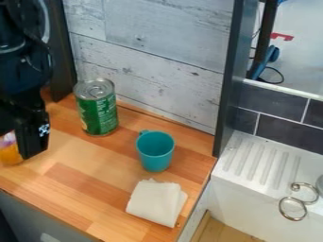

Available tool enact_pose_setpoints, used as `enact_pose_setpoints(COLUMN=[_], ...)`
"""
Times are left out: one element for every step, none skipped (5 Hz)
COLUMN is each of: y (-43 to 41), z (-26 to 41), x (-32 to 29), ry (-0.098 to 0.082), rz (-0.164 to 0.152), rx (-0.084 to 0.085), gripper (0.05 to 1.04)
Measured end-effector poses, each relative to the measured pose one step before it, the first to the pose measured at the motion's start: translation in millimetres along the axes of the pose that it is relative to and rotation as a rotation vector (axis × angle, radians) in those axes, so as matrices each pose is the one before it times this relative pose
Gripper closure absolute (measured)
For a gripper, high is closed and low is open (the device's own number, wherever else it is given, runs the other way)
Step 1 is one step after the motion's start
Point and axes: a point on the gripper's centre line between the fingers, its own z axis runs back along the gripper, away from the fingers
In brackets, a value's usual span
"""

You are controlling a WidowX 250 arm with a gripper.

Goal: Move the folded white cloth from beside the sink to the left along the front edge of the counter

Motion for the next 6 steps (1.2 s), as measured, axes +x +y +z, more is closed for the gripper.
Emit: enact_pose_setpoints(y=[-1.67, -18.6, -24.58, -21.13, -17.07, -21.91], z=[-4.08, -6.65, 0.23, -10.33, -15.13, -15.85], x=[-1.35, 21.06, 29.35, 25.43, 22.98, 14.69], ry=[0.0199, 0.0239, -0.005, -0.052, -0.0737, -0.0466], rz=[0.0047, 0.0225, -0.0331, -0.0186, 0.0428, 0.0084], rx=[-0.0113, 0.0146, 0.0061, -0.0327, -0.0407, -0.0207], gripper=[0.083, 0.083, 0.083, 0.083, 0.083, 0.083])
